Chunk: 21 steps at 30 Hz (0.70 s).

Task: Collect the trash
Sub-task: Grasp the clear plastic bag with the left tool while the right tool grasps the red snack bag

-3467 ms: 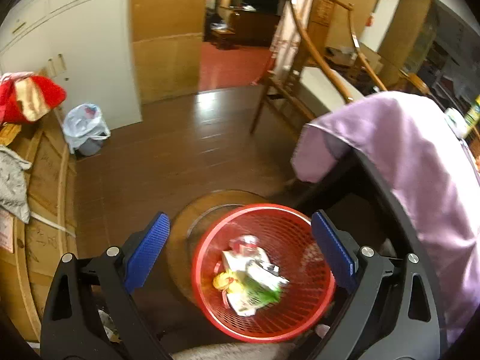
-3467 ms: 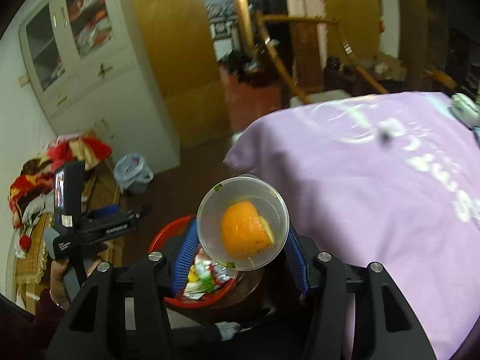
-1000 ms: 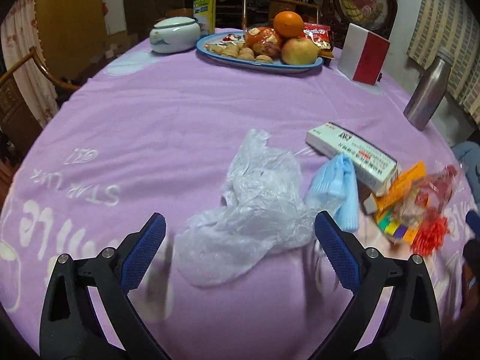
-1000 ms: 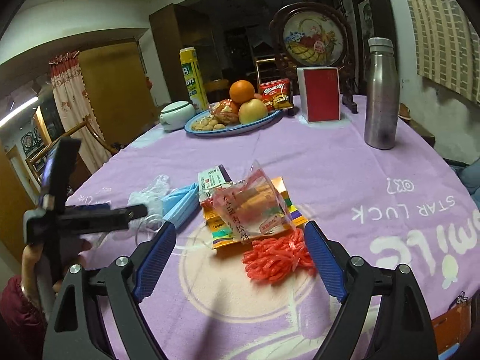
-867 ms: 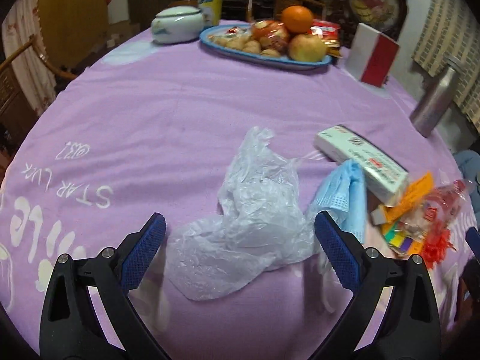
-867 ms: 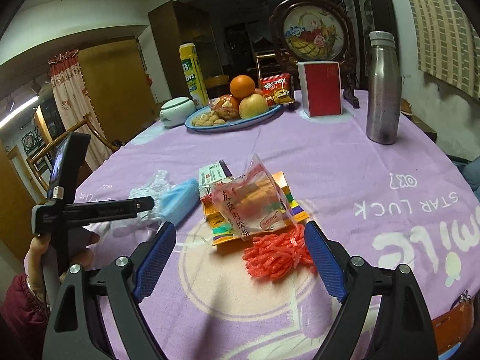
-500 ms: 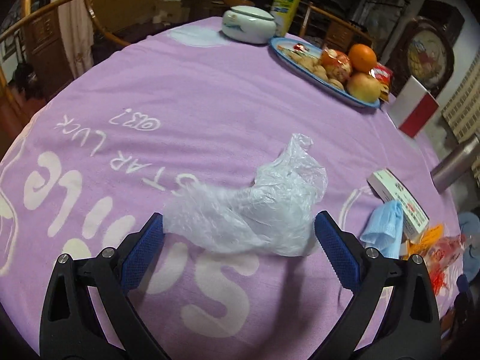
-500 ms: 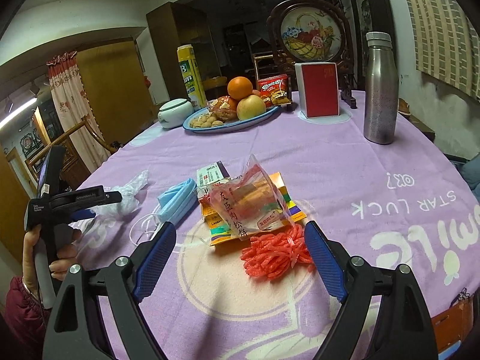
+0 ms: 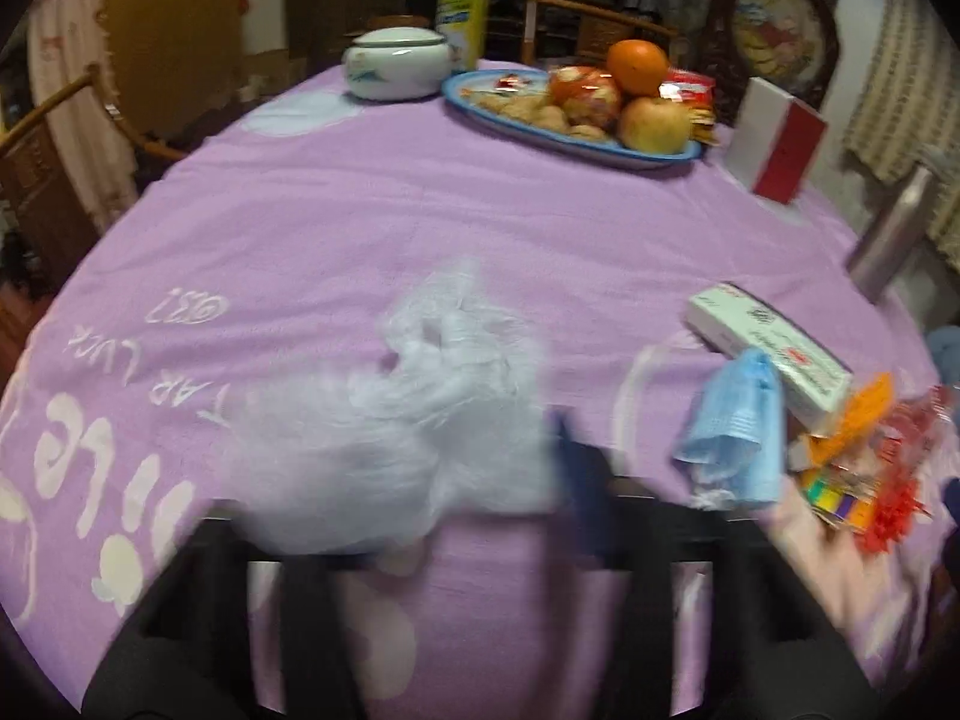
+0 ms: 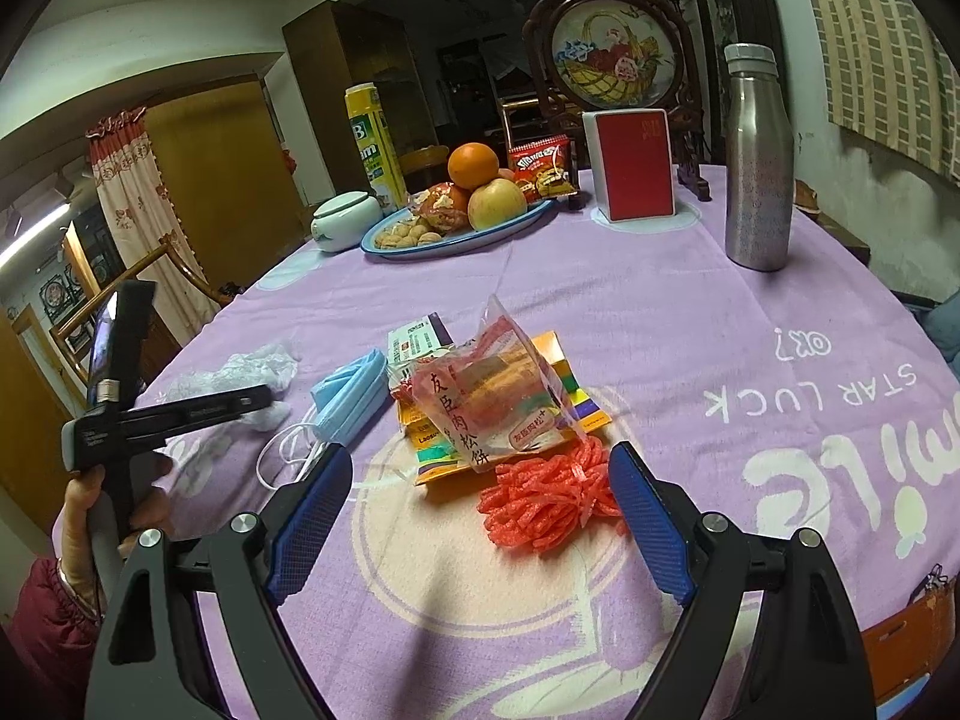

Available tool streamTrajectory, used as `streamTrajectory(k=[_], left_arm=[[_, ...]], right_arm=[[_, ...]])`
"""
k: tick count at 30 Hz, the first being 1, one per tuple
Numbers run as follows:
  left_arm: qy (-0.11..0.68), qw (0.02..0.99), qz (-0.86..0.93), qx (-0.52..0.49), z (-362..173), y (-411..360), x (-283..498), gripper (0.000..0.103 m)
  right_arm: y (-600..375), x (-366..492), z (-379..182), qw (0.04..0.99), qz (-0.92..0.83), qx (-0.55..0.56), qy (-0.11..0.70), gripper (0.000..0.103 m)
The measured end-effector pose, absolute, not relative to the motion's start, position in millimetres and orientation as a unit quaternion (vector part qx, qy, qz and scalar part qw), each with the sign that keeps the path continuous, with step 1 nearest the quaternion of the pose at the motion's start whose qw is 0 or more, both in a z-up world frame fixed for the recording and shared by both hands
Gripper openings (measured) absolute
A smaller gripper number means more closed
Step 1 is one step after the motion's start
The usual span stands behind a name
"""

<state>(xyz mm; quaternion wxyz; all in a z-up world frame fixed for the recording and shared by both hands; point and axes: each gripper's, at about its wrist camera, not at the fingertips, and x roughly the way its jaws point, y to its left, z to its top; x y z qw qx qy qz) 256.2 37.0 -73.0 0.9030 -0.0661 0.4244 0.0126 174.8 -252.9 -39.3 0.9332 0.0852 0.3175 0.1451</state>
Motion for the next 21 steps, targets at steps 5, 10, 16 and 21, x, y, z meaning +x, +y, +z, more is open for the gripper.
streamTrajectory(k=[5,10,16,21], left_arm=[[0.359,0.927,-0.012,-0.109,-46,51,232,0.028],[0.373,0.919,-0.013,-0.127,-48,58,233,0.028],[0.396,0.909,-0.021,-0.132,-54,55,238,0.028],[0.401,0.907,-0.026,-0.128,-55,54,236,0.028]], right_arm=[[-256,180,-41,0.930,0.143,0.096,0.323,0.086],[-259,187,-46,0.925,0.140,0.109,0.337,0.086],[-257,199,-47,0.923,0.127,0.111,0.346,0.086],[-230,211,-30,0.938,0.118,0.038,0.323,0.096]])
